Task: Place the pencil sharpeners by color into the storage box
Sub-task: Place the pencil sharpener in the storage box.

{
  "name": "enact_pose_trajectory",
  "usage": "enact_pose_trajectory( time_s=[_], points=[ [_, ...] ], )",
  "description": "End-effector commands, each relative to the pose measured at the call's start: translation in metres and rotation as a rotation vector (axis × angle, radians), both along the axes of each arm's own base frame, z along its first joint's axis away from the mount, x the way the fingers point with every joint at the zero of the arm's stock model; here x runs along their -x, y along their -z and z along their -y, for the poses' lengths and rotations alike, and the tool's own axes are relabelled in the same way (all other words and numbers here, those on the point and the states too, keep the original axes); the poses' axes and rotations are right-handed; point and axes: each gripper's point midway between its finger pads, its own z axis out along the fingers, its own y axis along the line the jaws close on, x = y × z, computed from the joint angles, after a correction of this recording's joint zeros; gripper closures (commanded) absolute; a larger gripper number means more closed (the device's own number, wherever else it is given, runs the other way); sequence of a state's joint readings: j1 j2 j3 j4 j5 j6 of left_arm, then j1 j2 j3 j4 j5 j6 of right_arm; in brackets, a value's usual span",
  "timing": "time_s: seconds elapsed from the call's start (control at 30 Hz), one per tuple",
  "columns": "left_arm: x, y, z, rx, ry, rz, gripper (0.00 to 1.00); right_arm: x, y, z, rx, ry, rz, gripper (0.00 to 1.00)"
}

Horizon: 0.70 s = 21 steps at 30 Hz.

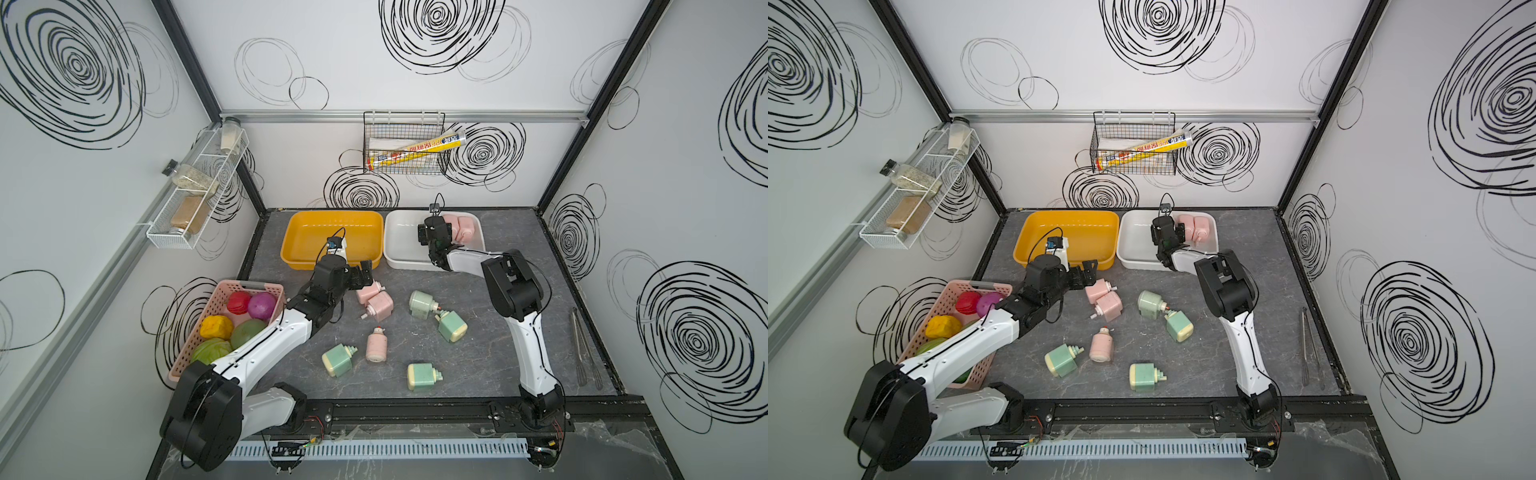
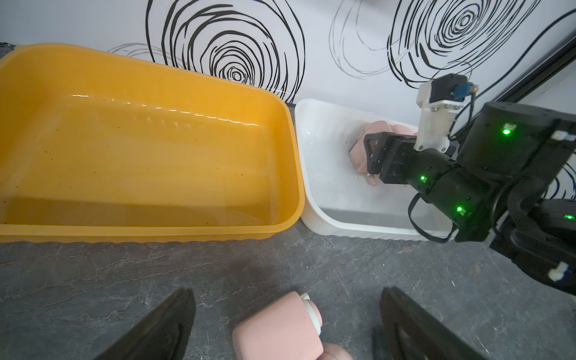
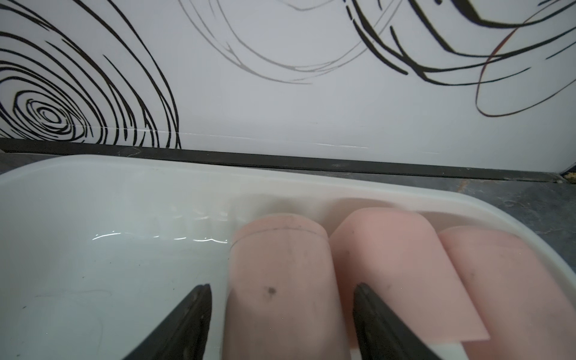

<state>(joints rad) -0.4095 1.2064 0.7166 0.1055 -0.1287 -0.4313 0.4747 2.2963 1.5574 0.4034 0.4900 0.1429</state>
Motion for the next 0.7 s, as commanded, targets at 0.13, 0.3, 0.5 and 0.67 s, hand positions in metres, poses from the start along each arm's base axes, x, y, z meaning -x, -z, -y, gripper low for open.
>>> enact_pose_trajectory(
  time_s=[0.13,0.3,0.5,0.67],
  points=[
    [-0.006,-0.012,-0.003,-0.003,-0.022,0.017,0.01,0.008,-0.039,-0.010,0.028,-0.153,-0.071,0.19],
    [-0.005,-0.010,-0.003,0.000,-0.024,0.009,0.01,0.018,-0.030,-0.003,0.120,-0.189,-0.148,0.00],
    [-0.002,-0.009,-0.003,0.010,-0.027,-0.002,0.01,0.011,-0.018,0.010,0.234,-0.172,-0.208,0.00],
    [0.003,-0.008,-0.010,-0.002,-0.053,-0.006,0.01,0.001,-0.008,0.013,0.336,-0.165,-0.276,0.00]
  ],
)
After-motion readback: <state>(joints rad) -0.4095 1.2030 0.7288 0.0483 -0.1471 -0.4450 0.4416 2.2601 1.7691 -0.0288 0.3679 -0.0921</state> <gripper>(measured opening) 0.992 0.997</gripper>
